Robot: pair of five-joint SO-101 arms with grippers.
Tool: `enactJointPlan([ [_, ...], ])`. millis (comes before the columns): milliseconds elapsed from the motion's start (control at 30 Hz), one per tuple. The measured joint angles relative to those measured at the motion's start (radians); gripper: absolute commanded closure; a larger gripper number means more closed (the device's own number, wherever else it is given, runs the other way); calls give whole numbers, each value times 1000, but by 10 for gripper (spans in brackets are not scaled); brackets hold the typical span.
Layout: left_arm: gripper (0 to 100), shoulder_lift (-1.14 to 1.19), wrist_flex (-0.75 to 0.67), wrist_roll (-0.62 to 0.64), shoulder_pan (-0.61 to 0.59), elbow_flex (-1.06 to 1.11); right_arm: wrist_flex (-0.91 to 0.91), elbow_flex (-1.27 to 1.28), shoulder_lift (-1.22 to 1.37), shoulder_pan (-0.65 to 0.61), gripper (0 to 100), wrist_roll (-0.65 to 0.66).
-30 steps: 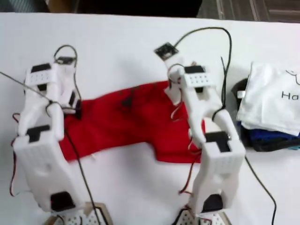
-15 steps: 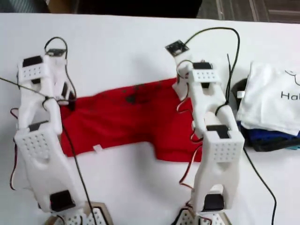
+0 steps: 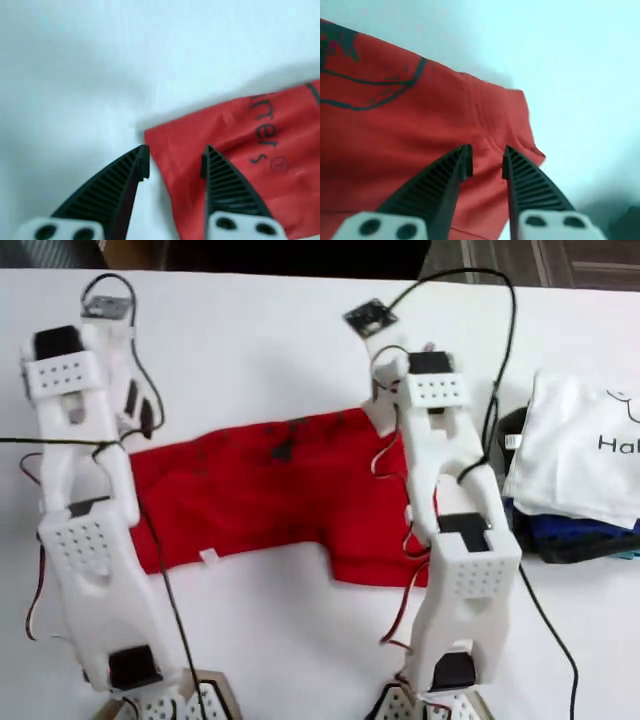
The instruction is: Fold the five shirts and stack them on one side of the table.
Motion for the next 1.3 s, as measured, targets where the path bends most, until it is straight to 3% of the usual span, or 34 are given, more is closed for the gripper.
enactJointPlan([
  [233, 811, 143, -81, 40, 8, 51, -63, -2, 49, -17, 889, 0],
  [567, 811, 247, -80, 41, -98, -101, -181, -2, 158, 52, 889, 0],
  [867, 811, 267, -71, 21, -104, -126, -201, -15, 190, 51, 889, 0],
  [1100, 812, 152, 17, 20, -115, -126, -34, -86, 109, 43, 889, 0],
  [1300, 812, -95, 66, 20, -57, -51, 137, -87, -80, -49, 889, 0],
])
